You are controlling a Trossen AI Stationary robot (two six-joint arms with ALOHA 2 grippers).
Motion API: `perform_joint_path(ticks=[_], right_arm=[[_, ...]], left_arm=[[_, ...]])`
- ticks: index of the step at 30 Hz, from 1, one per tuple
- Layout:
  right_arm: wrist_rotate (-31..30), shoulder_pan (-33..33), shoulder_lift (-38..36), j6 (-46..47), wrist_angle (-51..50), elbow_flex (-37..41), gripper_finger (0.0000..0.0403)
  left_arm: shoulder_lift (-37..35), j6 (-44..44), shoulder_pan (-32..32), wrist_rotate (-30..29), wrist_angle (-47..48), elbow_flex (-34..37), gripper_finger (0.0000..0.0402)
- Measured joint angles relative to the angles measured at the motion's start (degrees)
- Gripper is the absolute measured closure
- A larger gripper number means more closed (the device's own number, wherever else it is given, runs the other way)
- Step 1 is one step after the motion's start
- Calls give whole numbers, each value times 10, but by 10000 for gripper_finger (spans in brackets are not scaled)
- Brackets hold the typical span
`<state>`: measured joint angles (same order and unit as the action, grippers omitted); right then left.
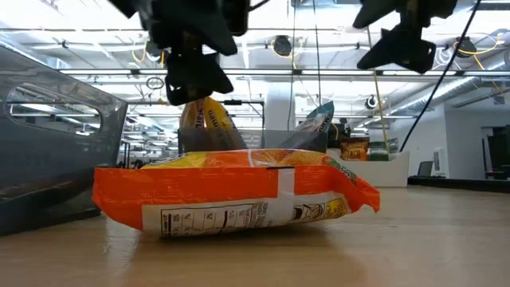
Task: Pick & Place Food Item
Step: Put the orange noodle pack into the top black bin
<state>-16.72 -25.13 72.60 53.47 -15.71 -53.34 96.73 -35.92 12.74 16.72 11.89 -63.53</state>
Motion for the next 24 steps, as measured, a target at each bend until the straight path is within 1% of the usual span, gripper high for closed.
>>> perform_joint_path(ticks=[4,6,8,10,12,14,16,19,22,24], right_arm=[[0,-1,-37,-27,-58,0,161],[0,-4,-48,-33,-89,1,161],[0,-10,-56,-37,-94,9,161],[1,-18,-68,-39,-88,31,161],[3,-25,-79,-39,-75,62,161],[5,-31,-92,-33,-47,100,161],[19,-34,-106,-29,1,142,161],[47,-34,-125,-28,102,202,161],[49,-31,-134,-28,204,251,161],[51,-28,-138,-28,254,273,161]], left_arm=[[54,-6,0,16,51,-60,220],[76,-31,1,36,71,-83,220],[87,-61,4,50,86,-105,220],[88,-80,12,45,124,-129,220],[88,-91,24,14,173,-153,220],[88,-106,35,-14,225,-172,220],[88,-131,44,-27,251,-186,220],[88,-179,55,-32,251,-190,220],[88,-222,63,-56,237,-190,220],[88,-246,64,-66,235,-190,220]])
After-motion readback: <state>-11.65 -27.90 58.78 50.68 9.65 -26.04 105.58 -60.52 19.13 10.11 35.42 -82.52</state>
